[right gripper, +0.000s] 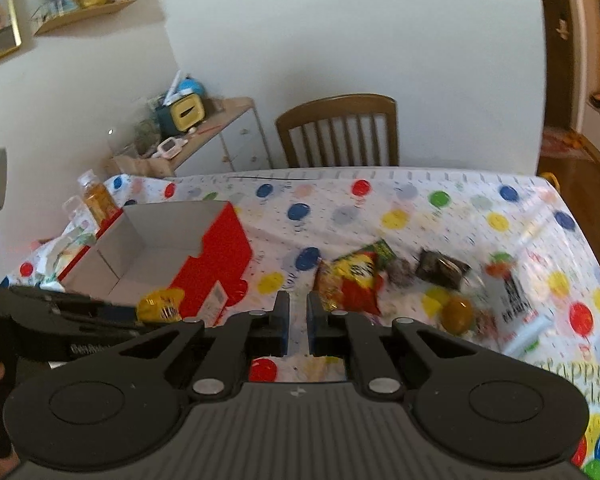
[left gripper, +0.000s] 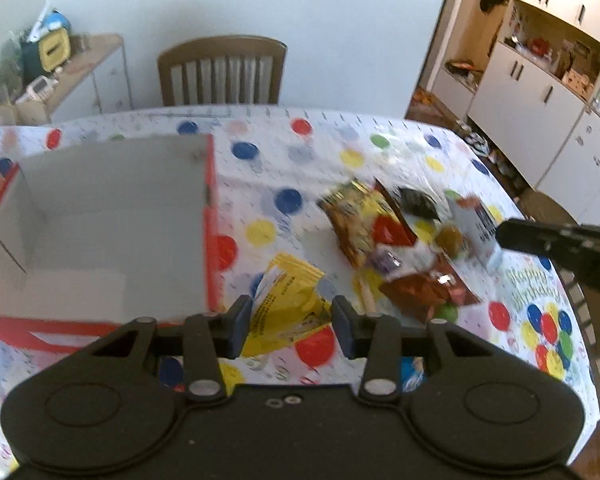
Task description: Organize snacks
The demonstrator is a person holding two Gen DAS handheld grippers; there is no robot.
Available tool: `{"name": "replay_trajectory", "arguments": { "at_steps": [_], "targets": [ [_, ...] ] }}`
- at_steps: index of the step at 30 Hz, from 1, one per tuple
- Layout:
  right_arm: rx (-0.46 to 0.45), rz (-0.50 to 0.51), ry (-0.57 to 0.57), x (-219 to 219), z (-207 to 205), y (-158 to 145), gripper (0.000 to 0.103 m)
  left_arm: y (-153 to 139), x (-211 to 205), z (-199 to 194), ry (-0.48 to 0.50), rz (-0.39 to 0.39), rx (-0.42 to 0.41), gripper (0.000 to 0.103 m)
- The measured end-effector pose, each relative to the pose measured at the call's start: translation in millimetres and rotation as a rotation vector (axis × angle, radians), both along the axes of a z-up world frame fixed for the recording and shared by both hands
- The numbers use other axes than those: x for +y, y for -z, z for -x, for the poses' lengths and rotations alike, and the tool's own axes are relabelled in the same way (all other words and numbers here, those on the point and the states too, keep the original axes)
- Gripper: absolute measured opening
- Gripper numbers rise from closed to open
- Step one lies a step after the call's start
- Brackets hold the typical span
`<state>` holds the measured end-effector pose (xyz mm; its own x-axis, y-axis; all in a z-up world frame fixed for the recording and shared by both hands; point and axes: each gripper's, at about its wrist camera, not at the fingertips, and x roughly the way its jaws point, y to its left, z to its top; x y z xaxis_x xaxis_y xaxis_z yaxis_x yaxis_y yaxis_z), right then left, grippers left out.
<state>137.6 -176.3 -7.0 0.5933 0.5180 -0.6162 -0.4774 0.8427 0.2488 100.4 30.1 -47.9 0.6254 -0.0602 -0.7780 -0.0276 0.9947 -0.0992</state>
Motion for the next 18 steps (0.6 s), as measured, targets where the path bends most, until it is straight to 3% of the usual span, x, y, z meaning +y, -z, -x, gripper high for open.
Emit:
{"name": "replay_trajectory", "arguments": {
  "at_steps": [9, 18],
  "targets": [
    [0.090, 0.064, -0.009, 4, 3, 35, 0.009, 6, 18, 6, -0.018, 0.022, 0.015, 0.041],
    [0.246, 0.066, 0.097, -7, 16, 77, 0.010, 8, 21, 8, 0.021, 0.023, 0.025, 0.041]
  ]
}}
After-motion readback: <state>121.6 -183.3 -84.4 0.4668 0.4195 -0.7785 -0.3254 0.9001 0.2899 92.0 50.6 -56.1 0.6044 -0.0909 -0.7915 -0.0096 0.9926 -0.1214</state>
